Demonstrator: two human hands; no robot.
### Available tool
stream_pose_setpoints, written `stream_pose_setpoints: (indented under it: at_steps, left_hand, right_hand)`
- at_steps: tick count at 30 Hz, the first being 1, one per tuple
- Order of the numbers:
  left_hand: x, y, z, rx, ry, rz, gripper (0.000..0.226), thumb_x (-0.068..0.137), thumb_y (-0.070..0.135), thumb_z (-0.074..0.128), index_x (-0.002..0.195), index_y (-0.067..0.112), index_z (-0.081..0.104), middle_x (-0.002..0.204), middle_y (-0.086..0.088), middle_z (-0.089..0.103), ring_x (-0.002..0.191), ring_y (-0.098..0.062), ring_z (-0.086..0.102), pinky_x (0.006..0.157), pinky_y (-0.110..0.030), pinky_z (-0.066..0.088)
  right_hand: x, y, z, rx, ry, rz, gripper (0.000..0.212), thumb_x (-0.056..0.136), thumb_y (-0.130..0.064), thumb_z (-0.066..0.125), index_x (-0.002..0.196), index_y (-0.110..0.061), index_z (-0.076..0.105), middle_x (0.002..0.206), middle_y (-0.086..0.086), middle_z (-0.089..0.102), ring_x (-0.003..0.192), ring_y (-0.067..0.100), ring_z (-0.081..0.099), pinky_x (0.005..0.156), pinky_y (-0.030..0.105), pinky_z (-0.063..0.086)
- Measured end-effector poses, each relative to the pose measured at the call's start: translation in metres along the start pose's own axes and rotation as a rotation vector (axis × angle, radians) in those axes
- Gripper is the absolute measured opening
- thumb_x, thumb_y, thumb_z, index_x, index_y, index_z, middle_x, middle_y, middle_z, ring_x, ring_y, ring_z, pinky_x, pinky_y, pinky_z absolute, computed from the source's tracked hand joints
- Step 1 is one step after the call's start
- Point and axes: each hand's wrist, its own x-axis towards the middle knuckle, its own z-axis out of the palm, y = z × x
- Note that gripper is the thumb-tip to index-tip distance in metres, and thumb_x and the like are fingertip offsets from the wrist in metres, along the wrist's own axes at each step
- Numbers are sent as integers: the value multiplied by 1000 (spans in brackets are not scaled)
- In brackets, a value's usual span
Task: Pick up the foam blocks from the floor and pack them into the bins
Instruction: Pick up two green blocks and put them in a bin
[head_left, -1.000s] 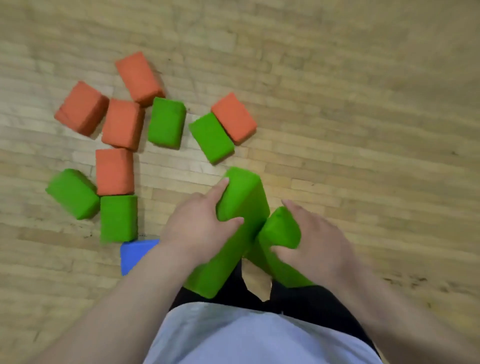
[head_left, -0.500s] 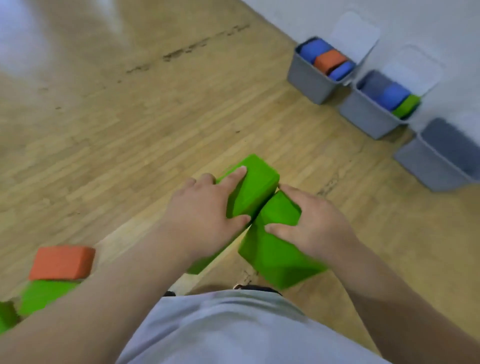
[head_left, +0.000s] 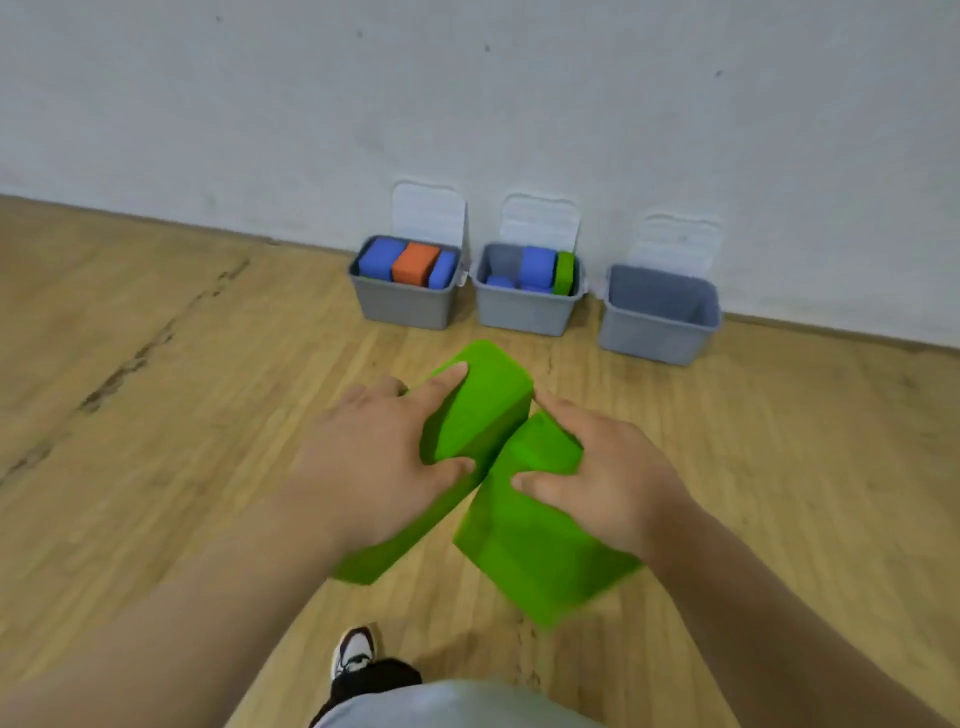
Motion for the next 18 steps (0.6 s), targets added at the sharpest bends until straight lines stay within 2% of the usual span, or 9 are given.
stream_pose_setpoints:
  at_steps: [4,7,10,14,18]
  left_hand:
    - [80,-67,-61,20,142,50,94,82,72,59,158,52,7,123,-2,53,123,-28,48,104,-39,42]
    - [131,-112,-102,41,185,71,93,83,71,60,158,52,8,123,0,52,124,-26,47,102,-37,39]
    - [184,-154,-135,36,211,101,92,83,70,60,157,53,9,125,1,54,123,-25,49,102,-37,41]
    - [261,-191,-153,-63,148,88,90,82,69,63,156,55,14,130,-1,56,122,-26,54,100,-38,45]
    - [330,-200,-132,-79,69,77,90,83,68,64,158,51,16,140,-1,56,127,-25,54,98,-35,43]
  right_hand:
    - [96,-64,-7,-23,168,-95,96,76,-64,76,156,-52,24,153,-19,46,137,10,46,100,28,38]
    - [161,-106,-16,-42,208,-87,99,76,-68,73,157,-54,18,156,-17,42,138,11,44,104,30,39]
    - [220,-138,-28,-47,247,-91,97,77,-67,74,157,-50,22,153,-15,45,135,10,46,103,28,39]
    - [282,-135,-38,-62,157,-81,96,78,-65,75,155,-55,20,155,-19,41,135,8,44,103,28,38]
    - [342,-103,-40,-86,48,-10,93,81,-63,74,155,-56,18,159,-20,35,138,10,41,104,28,35]
